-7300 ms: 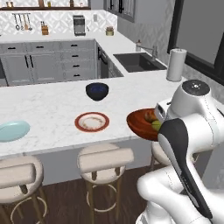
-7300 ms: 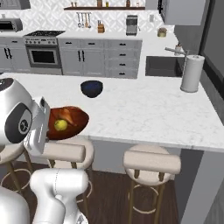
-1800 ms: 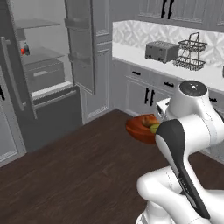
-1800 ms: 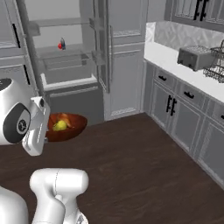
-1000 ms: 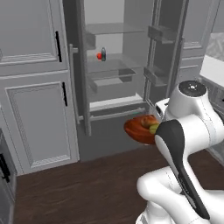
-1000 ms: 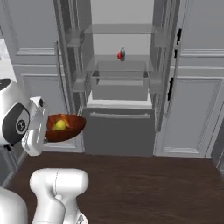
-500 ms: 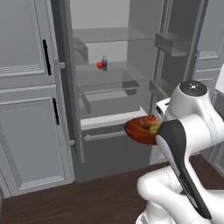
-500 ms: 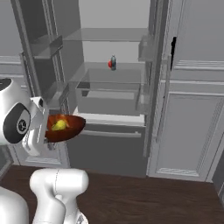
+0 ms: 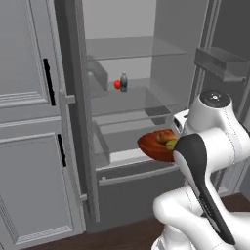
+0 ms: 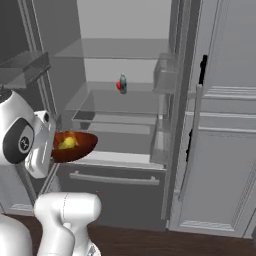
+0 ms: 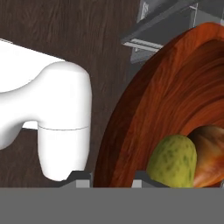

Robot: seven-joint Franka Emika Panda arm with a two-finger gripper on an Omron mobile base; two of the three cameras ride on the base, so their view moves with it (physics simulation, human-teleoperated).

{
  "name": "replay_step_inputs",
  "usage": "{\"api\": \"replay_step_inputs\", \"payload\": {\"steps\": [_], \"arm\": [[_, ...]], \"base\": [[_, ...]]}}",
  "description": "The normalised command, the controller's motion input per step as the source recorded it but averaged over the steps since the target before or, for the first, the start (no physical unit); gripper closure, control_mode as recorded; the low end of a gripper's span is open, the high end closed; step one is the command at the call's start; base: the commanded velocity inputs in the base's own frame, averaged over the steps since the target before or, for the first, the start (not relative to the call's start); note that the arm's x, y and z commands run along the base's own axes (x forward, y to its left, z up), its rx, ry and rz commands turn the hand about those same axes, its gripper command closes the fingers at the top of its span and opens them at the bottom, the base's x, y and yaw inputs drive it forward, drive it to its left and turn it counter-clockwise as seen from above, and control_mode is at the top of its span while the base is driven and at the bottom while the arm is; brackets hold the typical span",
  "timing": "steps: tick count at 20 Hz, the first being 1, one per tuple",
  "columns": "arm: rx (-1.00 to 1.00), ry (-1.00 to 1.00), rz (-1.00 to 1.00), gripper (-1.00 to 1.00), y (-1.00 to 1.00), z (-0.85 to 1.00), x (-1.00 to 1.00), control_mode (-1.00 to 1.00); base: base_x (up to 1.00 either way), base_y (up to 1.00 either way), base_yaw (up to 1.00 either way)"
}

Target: Pick the chicken drumstick and cucumber from their plates and place them in the bowl. Then put the bowl in the fridge.

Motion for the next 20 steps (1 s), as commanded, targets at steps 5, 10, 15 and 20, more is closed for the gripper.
{"api": "replay_step_inputs", "payload": {"steps": [5,10,15,20], "arm": [[0.00,0.00,0.00,1.00,0.00,0.00,0.00,1.00],[0.00,0.00,0.00,1.00,0.00,0.00,0.00,1.00],[0.00,0.00,0.00,1.00,0.00,0.00,0.00,1.00],[0.00,0.00,0.00,1.00,0.00,0.00,0.00,1.00]], "base": [[0.68,-0.37,-0.01],[0.60,-0.21,-0.02],[0.61,0.00,0.00],[0.40,0.00,0.00]]}}
